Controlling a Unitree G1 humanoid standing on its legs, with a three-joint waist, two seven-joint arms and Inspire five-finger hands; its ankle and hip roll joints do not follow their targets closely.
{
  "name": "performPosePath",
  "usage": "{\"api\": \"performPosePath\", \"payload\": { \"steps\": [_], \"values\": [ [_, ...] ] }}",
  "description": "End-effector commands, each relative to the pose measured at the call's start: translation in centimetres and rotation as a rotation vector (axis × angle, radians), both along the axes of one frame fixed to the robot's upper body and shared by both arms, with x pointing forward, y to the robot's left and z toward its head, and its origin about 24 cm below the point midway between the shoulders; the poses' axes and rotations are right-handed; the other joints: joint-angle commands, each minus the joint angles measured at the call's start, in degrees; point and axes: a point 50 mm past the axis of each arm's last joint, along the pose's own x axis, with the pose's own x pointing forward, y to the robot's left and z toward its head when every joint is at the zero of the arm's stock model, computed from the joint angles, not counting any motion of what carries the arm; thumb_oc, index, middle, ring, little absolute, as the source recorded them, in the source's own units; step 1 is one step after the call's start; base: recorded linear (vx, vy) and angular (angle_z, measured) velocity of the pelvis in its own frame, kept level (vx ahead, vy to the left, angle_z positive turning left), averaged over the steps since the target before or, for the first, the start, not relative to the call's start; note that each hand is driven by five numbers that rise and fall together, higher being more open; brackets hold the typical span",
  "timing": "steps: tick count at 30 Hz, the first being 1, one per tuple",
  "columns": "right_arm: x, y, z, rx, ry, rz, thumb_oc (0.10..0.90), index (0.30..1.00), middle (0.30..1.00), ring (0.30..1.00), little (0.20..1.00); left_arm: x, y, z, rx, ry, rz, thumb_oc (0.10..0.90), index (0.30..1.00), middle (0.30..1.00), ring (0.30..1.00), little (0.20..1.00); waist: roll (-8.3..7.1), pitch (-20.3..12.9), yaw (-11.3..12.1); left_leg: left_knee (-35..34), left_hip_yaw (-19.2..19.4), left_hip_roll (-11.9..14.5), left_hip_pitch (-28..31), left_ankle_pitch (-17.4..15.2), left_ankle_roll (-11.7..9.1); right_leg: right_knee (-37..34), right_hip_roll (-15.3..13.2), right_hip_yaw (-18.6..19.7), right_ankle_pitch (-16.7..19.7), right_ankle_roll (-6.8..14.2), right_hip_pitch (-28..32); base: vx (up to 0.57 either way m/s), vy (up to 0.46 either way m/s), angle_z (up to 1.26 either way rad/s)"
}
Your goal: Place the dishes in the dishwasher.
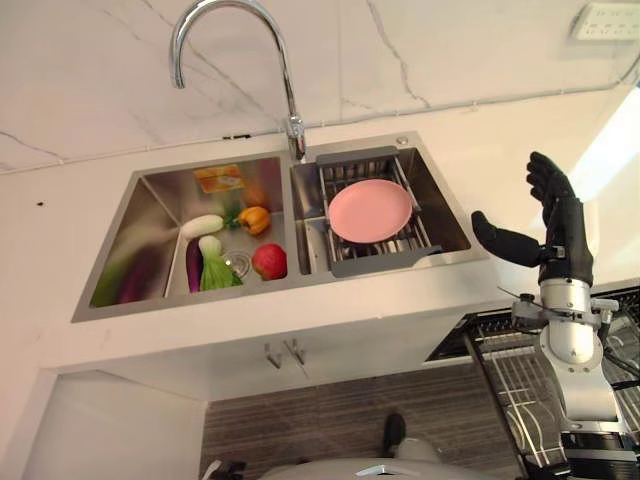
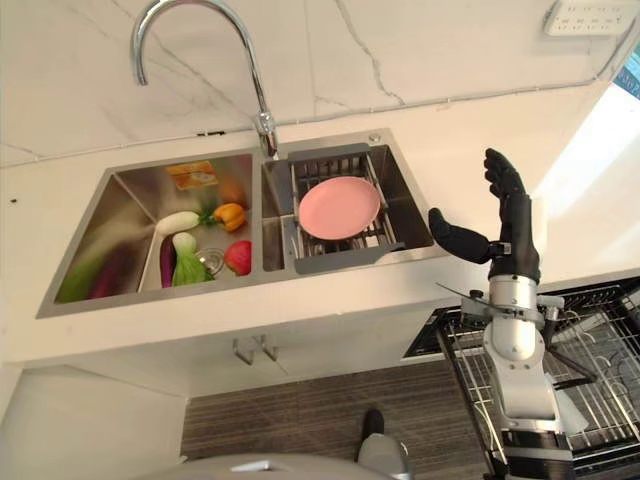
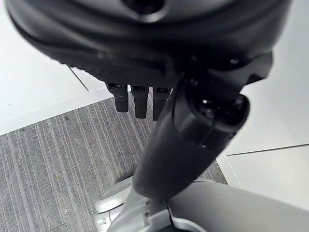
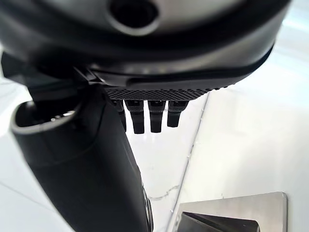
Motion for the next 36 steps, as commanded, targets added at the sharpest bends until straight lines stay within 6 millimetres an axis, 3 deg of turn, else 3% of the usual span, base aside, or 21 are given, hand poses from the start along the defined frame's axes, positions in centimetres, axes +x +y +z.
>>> {"api": "performPosePath", "payload": {
  "steps": [1, 7, 12, 21, 36],
  "values": [
    [0.7, 0.7, 3.8, -0.077, -0.161, 0.103, 0.8, 0.9, 0.9, 0.9, 0.9, -0.6, 2.3, 0.4, 0.05, 0.048, -0.019, 0.8, 0.9, 0.9, 0.9, 0.9, -5.77, -2.1, 0.6, 5.9, 0.8, -2.0, -1.8, -4.3, -0.1, -1.6, -7.4, -1.2, -1.7, 7.2, 4.8, 0.07, -0.096, 0.04],
    [2.4, -0.3, 3.5, -0.215, -0.038, 0.159, 0.8, 0.9, 0.9, 0.9, 0.9, -1.2, 2.8, 0.4, 0.044, 0.059, -0.015, 0.8, 0.9, 0.9, 0.9, 0.9, -6.55, -3.0, 2.4, 1.7, 0.8, -0.3, 0.3, -2.6, -1.6, -4.1, -6.2, -3.3, -2.3, 6.8, 7.1, 0.06, -0.096, 0.09],
    [4.3, -1.1, 5.4, -0.386, -0.015, 0.157, 0.8, 0.9, 0.9, 0.9, 0.9, -1.0, 2.4, 0.3, 0.023, 0.055, -0.036, 0.8, 0.9, 0.9, 0.9, 0.9, -6.61, -3.5, 4.0, -0.2, -0.1, 0.8, 0.7, -1.2, -2.9, -5.9, -5.0, -4.6, -3.1, 6.2, 8.6, 0.03, -0.057, 0.14],
    [7.1, -0.8, 7.6, -0.586, -0.006, 0.143, 0.8, 0.9, 0.9, 0.9, 0.9, -1.7, 3.1, 0.4, 0.05, 0.09, -0.031, 0.8, 0.9, 0.9, 0.9, 0.9, -6.81, -3.6, 6.1, -1.9, -3.0, 1.9, -0.6, 0.6, -4.3, -6.6, -3.5, -6.8, -4.7, 5.1, 9.9, 0.05, -0.072, 0.19],
    [8.8, 0.3, 7.3, -0.894, 0.134, 0.233, 0.8, 0.9, 0.9, 0.9, 0.9, -1.2, 3.0, 0.5, 0.047, 0.069, -0.036, 0.8, 0.9, 0.9, 0.9, 0.9, -6.78, -3.6, 6.9, -2.1, -5.0, 2.8, -1.8, 1.5, -5.5, -6.8, -2.3, -8.7, -6.5, 4.2, 10.8, 0.03, -0.03, 0.1]
  ]
}}
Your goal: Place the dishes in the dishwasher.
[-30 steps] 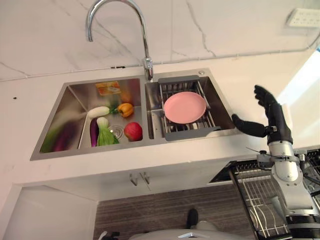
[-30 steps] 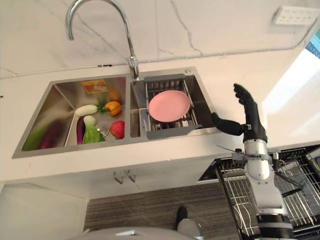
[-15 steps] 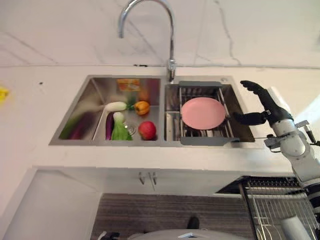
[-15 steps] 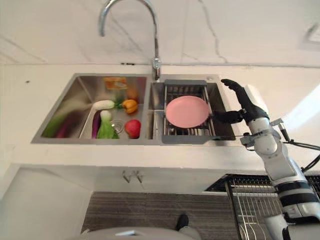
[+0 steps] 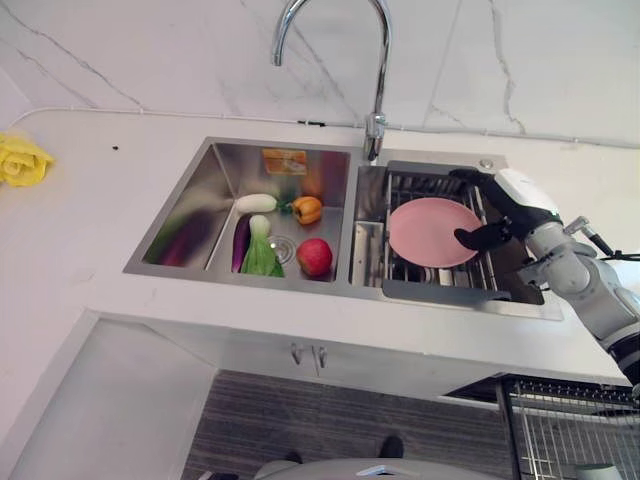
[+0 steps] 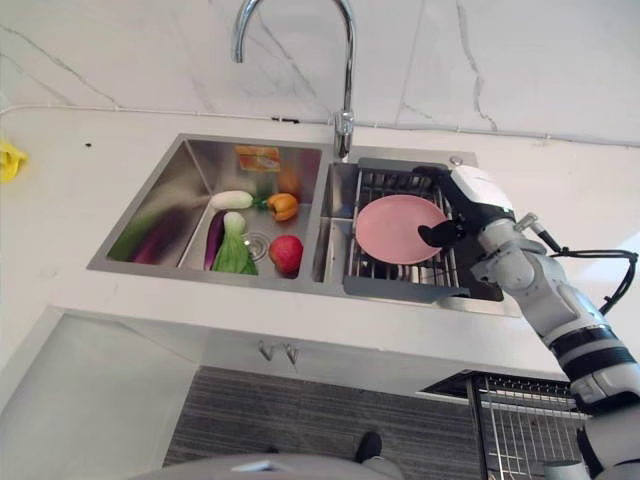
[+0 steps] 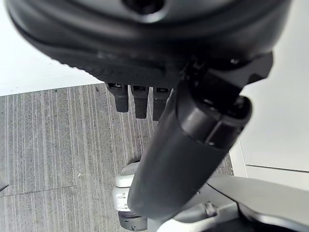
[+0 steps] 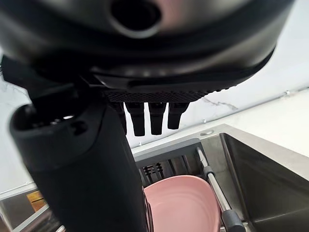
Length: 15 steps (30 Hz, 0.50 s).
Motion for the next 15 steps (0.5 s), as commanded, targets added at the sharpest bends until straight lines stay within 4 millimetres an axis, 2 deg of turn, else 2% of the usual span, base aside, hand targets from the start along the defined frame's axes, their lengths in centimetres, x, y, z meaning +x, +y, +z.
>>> {"api": "performPosePath", "payload": {
  "steps": [1, 12, 15],
  "values": [
    [1.1, 1.4, 4.7, -0.051, -0.19, 0.085, 0.8, 0.9, 0.9, 0.9, 0.9, 0.2, 1.8, 0.4, 0.048, 0.023, -0.03, 0.8, 0.9, 0.9, 0.9, 0.9, -5.3, -1.6, 0.5, -0.1, 1.6, 2.1, -0.4, 1.4, -3.5, 1.2, -2.9, -0.5, -7.9, 3.5, 5.3, 0.0, 0.0, 0.0],
    [-0.2, 0.5, 4.5, -0.029, -0.203, 0.068, 0.8, 0.9, 0.9, 0.9, 0.9, 0.2, 1.9, 0.4, 0.051, 0.027, -0.044, 0.8, 0.9, 0.9, 0.9, 0.9, -5.07, -2.0, -0.8, -0.5, 2.9, 2.0, 0.9, 0.9, -3.2, 1.0, -2.8, 0.5, -7.9, 3.6, 5.6, 0.01, 0.006, -0.04],
    [-0.6, 0.4, 3.8, -0.03, -0.182, 0.064, 0.8, 0.9, 0.9, 0.9, 0.9, 0.6, 1.7, 0.4, 0.039, 0.019, -0.061, 0.8, 0.9, 0.9, 0.9, 0.9, -4.85, -2.0, -1.4, -0.7, 3.5, 1.9, 1.4, 0.6, -3.0, 1.0, -2.9, 1.2, -7.8, 3.7, 5.7, 0.0, 0.018, -0.1]
  ]
}}
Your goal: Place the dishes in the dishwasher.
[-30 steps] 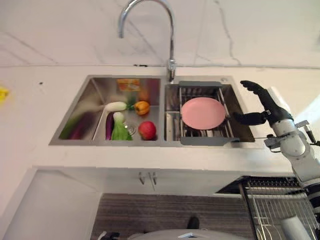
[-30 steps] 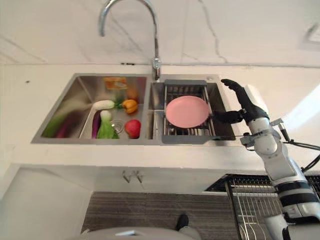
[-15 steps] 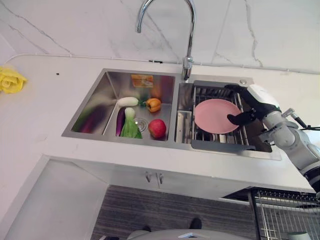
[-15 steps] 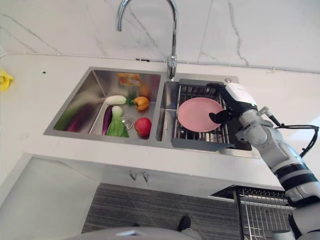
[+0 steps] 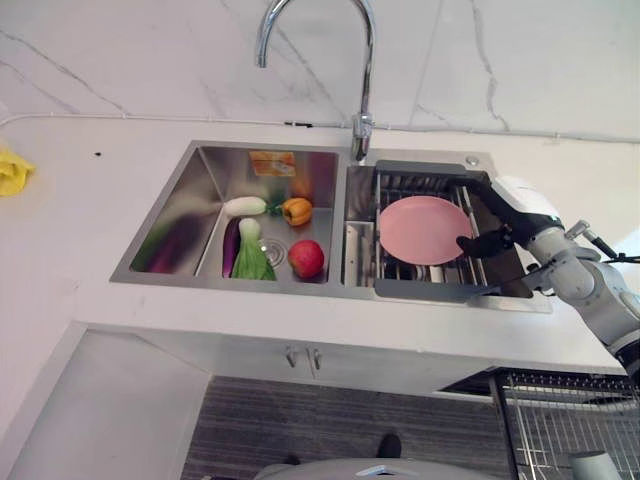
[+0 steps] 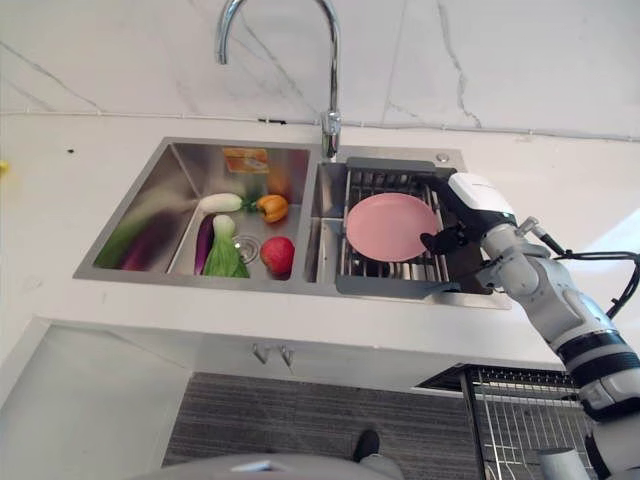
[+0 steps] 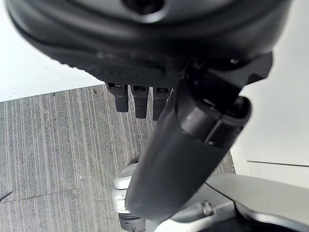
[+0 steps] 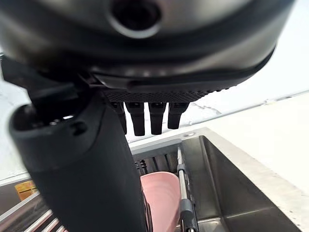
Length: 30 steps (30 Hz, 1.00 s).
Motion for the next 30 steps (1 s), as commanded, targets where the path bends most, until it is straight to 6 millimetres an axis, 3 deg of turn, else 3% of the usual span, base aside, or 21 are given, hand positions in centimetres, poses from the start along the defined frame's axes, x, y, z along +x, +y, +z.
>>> {"api": "performPosePath", "payload": {
  "steps": [1, 10, 21, 24, 26, 30],
  "values": [
    [0.6, 1.3, 4.1, -0.014, -0.18, 0.074, 0.8, 0.9, 0.9, 0.9, 0.9, 0.9, 1.6, 0.4, 0.037, 0.009, -0.067, 0.8, 0.9, 0.9, 0.9, 0.9, -4.64, -2.1, 0.4, 0.3, 2.2, 1.9, 0.1, 0.5, -2.9, 1.0, -3.0, -0.1, -7.7, 3.7, 5.7, 0.0, 0.009, -0.13],
    [0.7, 2.1, 2.9, -0.039, -0.12, 0.113, 0.8, 0.9, 0.9, 0.9, 0.9, 1.5, 0.8, 0.3, 0.004, -0.019, -0.075, 0.8, 0.9, 0.9, 0.9, 0.9, -4.03, -2.0, -0.2, 0.2, 2.6, 1.5, 0.6, 0.2, -2.7, 1.0, -3.1, 0.5, -7.6, 3.8, 5.7, 0.0, 0.007, -0.03],
    [1.0, 2.5, 2.5, -0.066, -0.111, 0.121, 0.8, 0.9, 0.9, 0.9, 0.9, 0.4, 1.0, 0.2, 0.006, 0.008, -0.069, 0.8, 0.9, 0.9, 0.9, 0.9, -3.73, -1.7, 0.5, 0.2, 2.0, 1.3, 0.2, 0.2, -2.6, 1.0, -3.2, 0.1, -7.6, 3.8, 5.6, 0.0, 0.0, 0.0],
    [1.1, 2.5, 2.4, -0.135, -0.103, 0.129, 0.8, 0.9, 0.9, 0.9, 0.9, 0.4, 1.1, 0.2, 0.01, 0.007, -0.067, 0.8, 0.9, 0.9, 0.9, 0.9, -3.85, -1.7, 0.7, 0.2, 1.8, 1.4, 0.1, 0.2, -2.6, 1.1, -3.2, 0.0, -7.7, 3.7, 5.7, 0.0, 0.0, 0.0],
    [1.2, 2.8, 2.5, -0.373, -0.088, 0.192, 0.8, 0.9, 0.9, 0.9, 0.9, 0.4, 1.1, 0.3, 0.01, 0.001, -0.075, 0.8, 0.9, 0.9, 0.9, 0.9, -4.2, -1.6, 1.1, 0.2, 1.7, 1.5, 0.0, 0.2, -2.7, 1.1, -3.1, -0.2, -7.7, 3.8, 5.7, 0.0, 0.0, 0.0],
    [1.5, 3.3, 1.9, -0.521, -0.072, 0.24, 0.8, 0.9, 0.9, 0.9, 0.9, 0.5, 1.0, 0.2, 0.01, 0.0, -0.081, 0.8, 0.9, 0.9, 0.9, 0.9, -4.3, -1.6, 1.0, 0.2, 1.7, 1.7, 0.1, 0.1, -2.8, 1.1, -3.1, -0.2, -7.8, 3.9, 5.8, 0.0, -0.003, 0.02]
  ]
}}
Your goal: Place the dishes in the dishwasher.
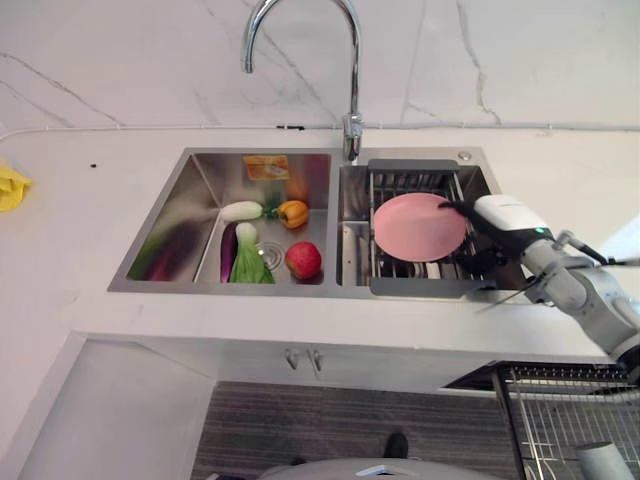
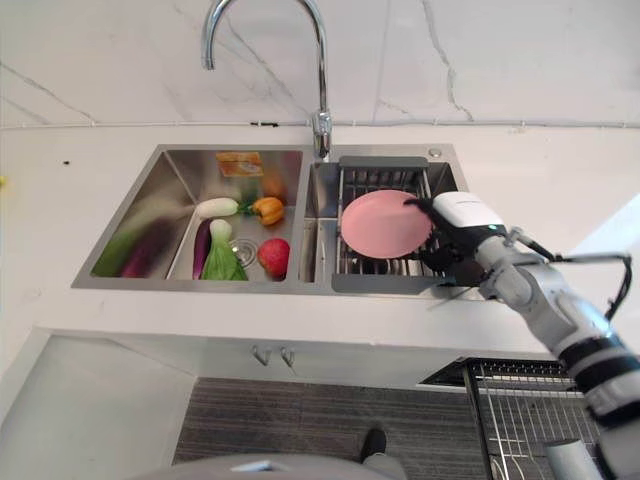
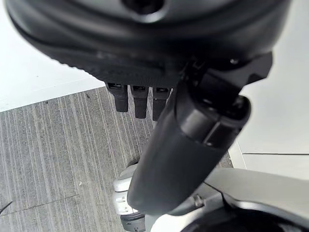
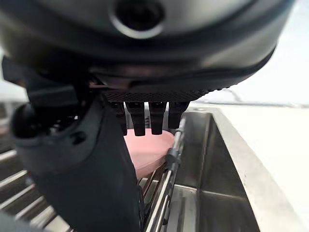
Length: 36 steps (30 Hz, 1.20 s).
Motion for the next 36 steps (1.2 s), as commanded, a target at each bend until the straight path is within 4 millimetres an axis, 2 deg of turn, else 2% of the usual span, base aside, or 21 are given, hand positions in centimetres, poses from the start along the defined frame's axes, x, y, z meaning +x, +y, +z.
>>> {"api": "performPosePath", "payload": {
  "steps": [1, 9, 15, 17, 18, 19, 20, 26, 36],
  "values": [
    [1.6, 2.4, 3.1, -0.061, -0.185, 0.117, 0.8, 0.9, 0.9, 0.9, 0.9, 0.2, 1.4, 0.3, 0.037, 0.012, -0.023, 0.8, 0.9, 0.9, 0.9, 0.9, -5.84, -1.7, 0.8, 0.2, 1.5, 1.6, -0.1, 0.1, -2.8, 1.1, -3.2, -0.3, -7.7, 3.8, 5.6, 0.0, 0.0, 0.0],
    [2.1, 3.5, 2.3, -0.069, -0.222, 0.126, 0.8, 0.9, 0.9, 0.9, 0.9, 0.7, 1.1, 0.3, 0.039, -0.012, -0.003, 0.8, 0.9, 0.9, 0.9, 0.9, -5.85, -1.7, 0.7, 0.3, 1.7, 1.6, 0.0, -0.2, -2.7, 1.1, -3.3, -0.2, -7.7, 4.0, 5.6, 0.0, 0.0, 0.0],
    [1.9, 3.7, 1.9, 0.009, -0.29, 0.089, 0.8, 0.9, 0.9, 0.9, 0.9, 1.1, 1.0, 0.3, 0.056, -0.026, -0.008, 0.8, 0.9, 0.9, 0.9, 0.9, -5.53, -1.6, 0.7, 0.2, 1.6, 1.4, 0.2, -0.4, -2.4, 1.1, -3.4, -0.1, -7.8, 4.0, 5.8, 0.0, 0.0, 0.0],
    [1.9, 3.8, 1.4, 0.088, -0.306, 0.048, 0.8, 0.9, 0.9, 0.9, 0.9, 1.2, 0.9, 0.3, 0.06, -0.029, -0.008, 0.8, 0.9, 0.9, 0.9, 0.9, -5.35, -1.5, 0.7, 0.2, 1.5, 1.3, 0.2, -0.5, -2.3, 1.1, -3.5, -0.1, -7.8, 3.9, 5.8, 0.0, 0.0, 0.0],
    [1.8, 3.8, 1.1, 0.126, -0.316, 0.029, 0.532, 0.498, 0.498, 0.498, 0.498, 1.2, 0.8, 0.2, 0.061, -0.03, -0.009, 0.8, 0.9, 0.9, 0.9, 0.9, -5.3, -1.5, 0.7, 0.2, 1.5, 1.3, 0.2, -0.5, -2.3, 1.2, -3.5, -0.1, -7.8, 3.9, 5.8, 0.0, 0.0, 0.0],
    [1.8, 3.9, 0.9, 0.154, -0.324, 0.014, 0.4, 0.3, 0.3, 0.3, 0.3, 1.2, 0.8, 0.2, 0.064, -0.029, -0.011, 0.8, 0.9, 0.9, 0.9, 0.9, -5.31, -1.5, 0.8, 0.2, 1.5, 1.2, 0.3, -0.6, -2.2, 1.1, -3.5, -0.1, -7.8, 3.9, 5.8, 0.0, 0.0, 0.0],
    [1.8, 3.9, 0.5, 0.215, -0.353, -0.024, 0.4, 0.3, 0.3, 0.3, 0.3, 1.2, 0.7, 0.2, 0.067, -0.031, -0.008, 0.8, 0.9, 0.9, 0.9, 0.9, -5.11, -1.4, 0.8, 0.2, 1.4, 1.2, 0.4, -0.7, -2.1, 1.1, -3.5, -0.1, -7.8, 3.9, 5.8, 0.0, 0.0, 0.0],
    [1.6, 4.9, -0.6, 0.314, -0.413, -0.063, 0.4, 0.3, 0.3, 0.3, 0.3, 1.3, 0.5, 0.2, 0.081, -0.041, -0.014, 0.8, 0.9, 0.9, 0.9, 0.9, -4.81, -1.2, 1.1, 0.2, 1.3, 1.1, 0.7, -0.8, -1.9, 1.1, -3.5, 0.1, -7.9, 3.8, 6.0, 0.0, 0.0, 0.0],
    [1.2, 5.3, -0.5, 0.319, -0.46, -0.044, 0.4, 0.3, 0.3, 0.3, 0.3, 1.1, 0.5, 0.2, 0.103, -0.042, -0.026, 0.8, 0.9, 0.9, 0.9, 0.9, -4.83, -1.2, 1.4, 0.1, 1.0, 1.1, 0.9, -0.9, -2.0, 1.0, -3.5, 0.0, -8.1, 3.7, 6.3, 0.0, 0.0, 0.01]
  ]
}}
